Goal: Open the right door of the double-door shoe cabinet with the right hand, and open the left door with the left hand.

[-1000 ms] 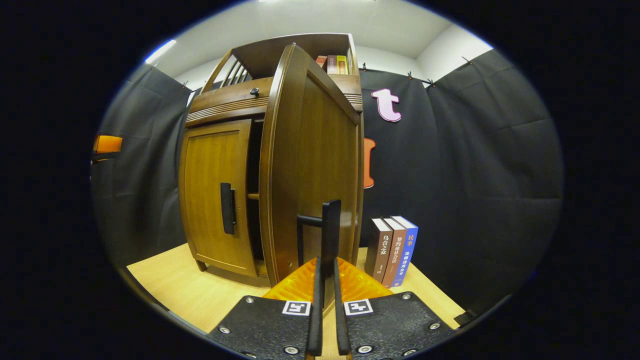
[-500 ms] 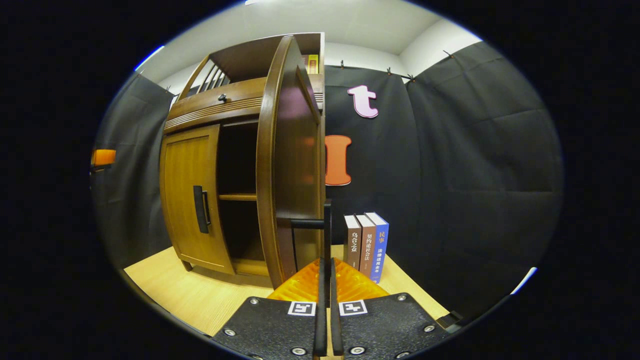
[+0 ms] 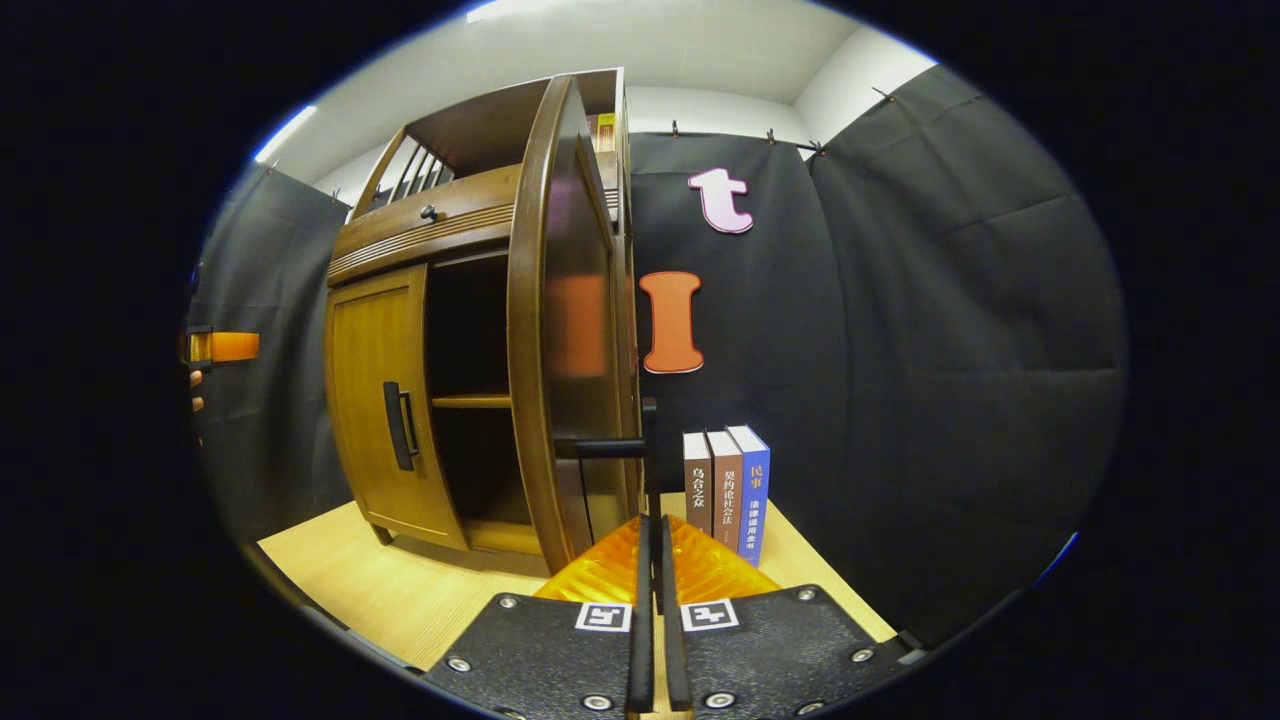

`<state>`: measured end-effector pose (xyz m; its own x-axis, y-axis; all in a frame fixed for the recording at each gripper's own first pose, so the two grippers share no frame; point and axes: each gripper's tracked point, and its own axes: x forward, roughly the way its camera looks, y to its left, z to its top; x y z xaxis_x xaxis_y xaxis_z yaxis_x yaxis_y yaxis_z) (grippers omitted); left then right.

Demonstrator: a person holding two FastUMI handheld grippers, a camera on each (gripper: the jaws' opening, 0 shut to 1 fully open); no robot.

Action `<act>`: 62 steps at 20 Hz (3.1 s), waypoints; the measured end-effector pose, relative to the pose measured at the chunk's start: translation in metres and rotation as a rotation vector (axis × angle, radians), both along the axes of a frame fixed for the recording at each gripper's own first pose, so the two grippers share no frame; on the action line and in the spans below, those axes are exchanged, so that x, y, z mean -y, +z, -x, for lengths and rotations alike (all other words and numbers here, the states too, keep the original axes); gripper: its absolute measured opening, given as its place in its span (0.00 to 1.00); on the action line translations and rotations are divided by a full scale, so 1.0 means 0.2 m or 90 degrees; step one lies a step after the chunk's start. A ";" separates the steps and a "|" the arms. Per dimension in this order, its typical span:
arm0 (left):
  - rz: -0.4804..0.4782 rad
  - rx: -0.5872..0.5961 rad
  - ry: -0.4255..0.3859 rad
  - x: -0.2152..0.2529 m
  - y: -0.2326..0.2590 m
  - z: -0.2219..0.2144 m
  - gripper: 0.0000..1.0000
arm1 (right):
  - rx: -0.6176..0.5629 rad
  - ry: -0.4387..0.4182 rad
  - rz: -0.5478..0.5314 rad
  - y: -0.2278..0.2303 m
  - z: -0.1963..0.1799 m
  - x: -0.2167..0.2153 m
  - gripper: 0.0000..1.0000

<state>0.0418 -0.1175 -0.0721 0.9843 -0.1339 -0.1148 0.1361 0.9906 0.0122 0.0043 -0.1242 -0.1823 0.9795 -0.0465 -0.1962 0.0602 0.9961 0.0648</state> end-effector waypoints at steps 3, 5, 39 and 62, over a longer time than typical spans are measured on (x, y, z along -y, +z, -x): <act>0.001 -0.004 -0.004 0.05 -0.04 -0.07 0.98 | 0.000 -0.016 -0.014 0.00 0.02 0.08 0.05; -0.006 -0.003 -0.008 0.09 -0.07 -0.11 0.96 | -0.002 -0.031 -0.020 -0.01 0.05 0.14 0.05; -0.016 -0.060 0.002 0.26 -0.81 -0.95 0.86 | 0.059 -0.225 0.092 0.18 0.12 0.58 0.92; 0.006 -0.087 -0.078 0.30 -0.79 -0.67 0.28 | 0.060 -0.190 0.081 0.31 0.22 0.38 0.92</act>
<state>0.1755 -0.1783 -0.2310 0.9360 -0.2529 -0.2450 0.2551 0.9666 -0.0234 -0.0397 -0.1996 -0.1199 0.9326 -0.3518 -0.0804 0.3497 0.9361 -0.0391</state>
